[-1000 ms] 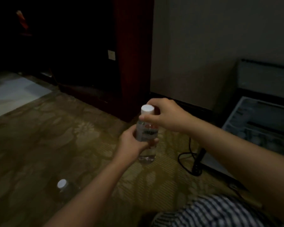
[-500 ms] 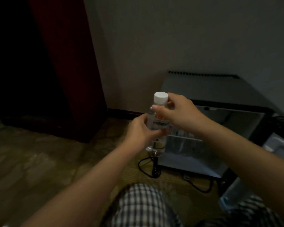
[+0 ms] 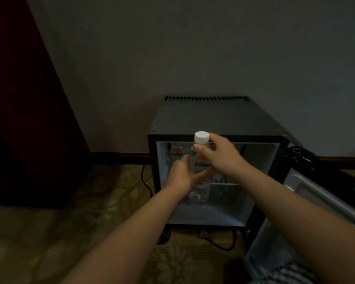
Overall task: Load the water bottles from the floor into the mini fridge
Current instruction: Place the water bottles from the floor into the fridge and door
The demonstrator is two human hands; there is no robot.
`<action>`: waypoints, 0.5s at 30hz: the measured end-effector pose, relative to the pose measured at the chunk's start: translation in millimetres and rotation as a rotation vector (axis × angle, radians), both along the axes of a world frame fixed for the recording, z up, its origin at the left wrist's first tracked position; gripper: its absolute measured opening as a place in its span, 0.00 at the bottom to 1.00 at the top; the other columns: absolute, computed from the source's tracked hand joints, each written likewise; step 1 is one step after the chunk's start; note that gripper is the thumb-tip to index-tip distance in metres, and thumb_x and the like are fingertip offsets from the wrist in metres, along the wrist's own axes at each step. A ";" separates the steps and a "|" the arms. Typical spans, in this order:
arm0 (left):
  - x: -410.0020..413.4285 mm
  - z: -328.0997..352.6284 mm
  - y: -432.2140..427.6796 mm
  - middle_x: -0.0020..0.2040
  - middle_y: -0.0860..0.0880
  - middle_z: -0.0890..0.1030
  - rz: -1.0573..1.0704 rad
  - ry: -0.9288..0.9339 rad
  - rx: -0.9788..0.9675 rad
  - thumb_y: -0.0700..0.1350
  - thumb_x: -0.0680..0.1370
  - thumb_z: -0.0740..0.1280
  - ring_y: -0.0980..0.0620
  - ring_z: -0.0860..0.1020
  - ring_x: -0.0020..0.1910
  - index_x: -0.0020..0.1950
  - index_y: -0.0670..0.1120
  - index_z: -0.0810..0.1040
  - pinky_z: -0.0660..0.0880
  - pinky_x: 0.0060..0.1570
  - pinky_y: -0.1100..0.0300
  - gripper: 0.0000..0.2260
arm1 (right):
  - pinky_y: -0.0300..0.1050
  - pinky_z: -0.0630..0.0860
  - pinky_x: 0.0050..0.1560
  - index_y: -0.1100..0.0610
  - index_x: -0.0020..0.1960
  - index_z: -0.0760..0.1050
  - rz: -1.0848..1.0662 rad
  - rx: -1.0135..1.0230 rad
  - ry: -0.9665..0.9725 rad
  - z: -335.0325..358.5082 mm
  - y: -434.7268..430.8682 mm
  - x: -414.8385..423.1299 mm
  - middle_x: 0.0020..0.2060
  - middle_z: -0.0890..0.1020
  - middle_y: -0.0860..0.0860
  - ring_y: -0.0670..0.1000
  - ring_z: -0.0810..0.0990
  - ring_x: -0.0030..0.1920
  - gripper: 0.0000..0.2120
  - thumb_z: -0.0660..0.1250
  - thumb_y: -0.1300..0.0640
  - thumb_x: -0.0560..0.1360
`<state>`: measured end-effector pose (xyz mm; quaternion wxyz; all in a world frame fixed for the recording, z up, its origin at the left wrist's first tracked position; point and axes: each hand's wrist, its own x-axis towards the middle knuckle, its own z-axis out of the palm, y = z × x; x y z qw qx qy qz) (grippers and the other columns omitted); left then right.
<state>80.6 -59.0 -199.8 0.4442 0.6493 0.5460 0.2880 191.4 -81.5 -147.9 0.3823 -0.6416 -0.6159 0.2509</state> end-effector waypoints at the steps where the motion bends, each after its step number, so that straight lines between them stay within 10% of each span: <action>1: 3.4 -7.5 6.6 0.64 0.47 0.73 0.018 0.039 0.002 0.56 0.68 0.73 0.47 0.74 0.62 0.66 0.51 0.68 0.74 0.59 0.49 0.29 | 0.52 0.74 0.59 0.50 0.61 0.72 -0.018 -0.006 -0.010 -6.4 8.4 1.8 0.54 0.79 0.48 0.50 0.77 0.57 0.16 0.65 0.48 0.75; 15: 12.1 -68.9 69.6 0.52 0.46 0.80 0.139 0.100 -0.192 0.50 0.73 0.70 0.47 0.78 0.55 0.57 0.46 0.77 0.74 0.53 0.55 0.16 | 0.53 0.74 0.60 0.49 0.60 0.72 0.009 -0.060 -0.255 -71.8 67.9 3.8 0.55 0.81 0.49 0.52 0.77 0.58 0.16 0.66 0.47 0.74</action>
